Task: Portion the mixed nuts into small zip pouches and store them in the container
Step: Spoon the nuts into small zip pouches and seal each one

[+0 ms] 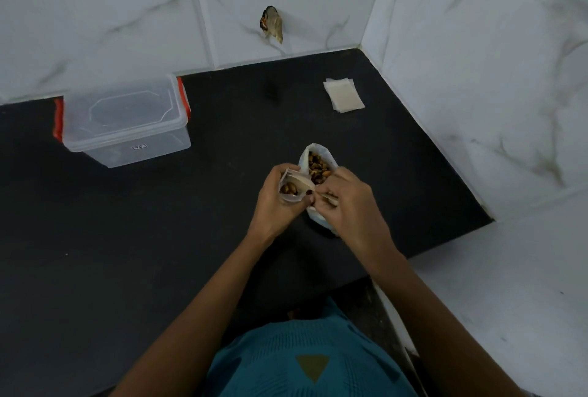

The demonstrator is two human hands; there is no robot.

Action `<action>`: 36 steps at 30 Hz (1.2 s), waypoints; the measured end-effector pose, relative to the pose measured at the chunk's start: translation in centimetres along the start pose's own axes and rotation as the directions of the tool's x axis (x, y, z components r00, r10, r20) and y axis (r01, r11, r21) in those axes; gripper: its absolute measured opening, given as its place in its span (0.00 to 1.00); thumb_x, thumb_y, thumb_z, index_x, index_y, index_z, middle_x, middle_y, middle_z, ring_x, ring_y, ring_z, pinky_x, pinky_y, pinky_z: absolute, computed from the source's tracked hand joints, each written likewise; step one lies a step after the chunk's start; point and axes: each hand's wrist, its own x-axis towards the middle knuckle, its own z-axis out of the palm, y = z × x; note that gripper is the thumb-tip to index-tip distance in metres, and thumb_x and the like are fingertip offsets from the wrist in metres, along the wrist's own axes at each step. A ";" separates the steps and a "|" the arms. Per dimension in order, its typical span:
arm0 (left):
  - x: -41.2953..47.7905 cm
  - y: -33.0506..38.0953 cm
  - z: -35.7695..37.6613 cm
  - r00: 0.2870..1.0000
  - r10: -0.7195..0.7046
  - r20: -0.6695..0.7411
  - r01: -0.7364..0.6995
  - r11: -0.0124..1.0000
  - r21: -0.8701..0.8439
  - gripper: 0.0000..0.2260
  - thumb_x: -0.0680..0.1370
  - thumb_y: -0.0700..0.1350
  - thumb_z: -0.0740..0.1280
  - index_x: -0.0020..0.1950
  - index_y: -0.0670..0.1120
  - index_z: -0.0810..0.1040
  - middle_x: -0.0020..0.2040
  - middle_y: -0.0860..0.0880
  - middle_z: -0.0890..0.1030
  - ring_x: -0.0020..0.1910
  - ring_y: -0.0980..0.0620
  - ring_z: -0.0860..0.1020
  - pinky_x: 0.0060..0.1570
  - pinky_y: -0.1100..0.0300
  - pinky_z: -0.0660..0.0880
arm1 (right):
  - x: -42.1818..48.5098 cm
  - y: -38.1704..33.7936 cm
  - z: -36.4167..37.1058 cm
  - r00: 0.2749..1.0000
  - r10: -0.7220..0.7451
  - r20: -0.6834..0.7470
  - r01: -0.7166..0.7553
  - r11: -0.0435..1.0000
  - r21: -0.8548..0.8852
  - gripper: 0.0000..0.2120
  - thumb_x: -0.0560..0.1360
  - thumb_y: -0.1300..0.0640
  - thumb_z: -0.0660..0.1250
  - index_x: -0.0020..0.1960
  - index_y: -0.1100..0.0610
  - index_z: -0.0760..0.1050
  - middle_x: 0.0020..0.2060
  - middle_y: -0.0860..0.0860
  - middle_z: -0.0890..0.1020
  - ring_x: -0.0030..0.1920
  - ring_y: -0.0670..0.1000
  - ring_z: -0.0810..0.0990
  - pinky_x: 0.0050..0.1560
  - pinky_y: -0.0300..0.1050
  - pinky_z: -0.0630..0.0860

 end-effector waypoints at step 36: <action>1.9 -2.8 0.0 0.955 -0.248 0.164 0.257 0.966 -0.037 0.21 0.70 0.38 0.72 0.60 0.48 0.72 0.54 0.66 0.70 0.55 0.64 0.72 0.53 0.69 0.71 | 1.4 7.0 3.5 0.945 0.320 -0.061 -0.322 0.946 -0.022 0.03 0.73 0.66 0.65 0.44 0.66 0.77 0.42 0.54 0.73 0.38 0.47 0.72 0.36 0.30 0.68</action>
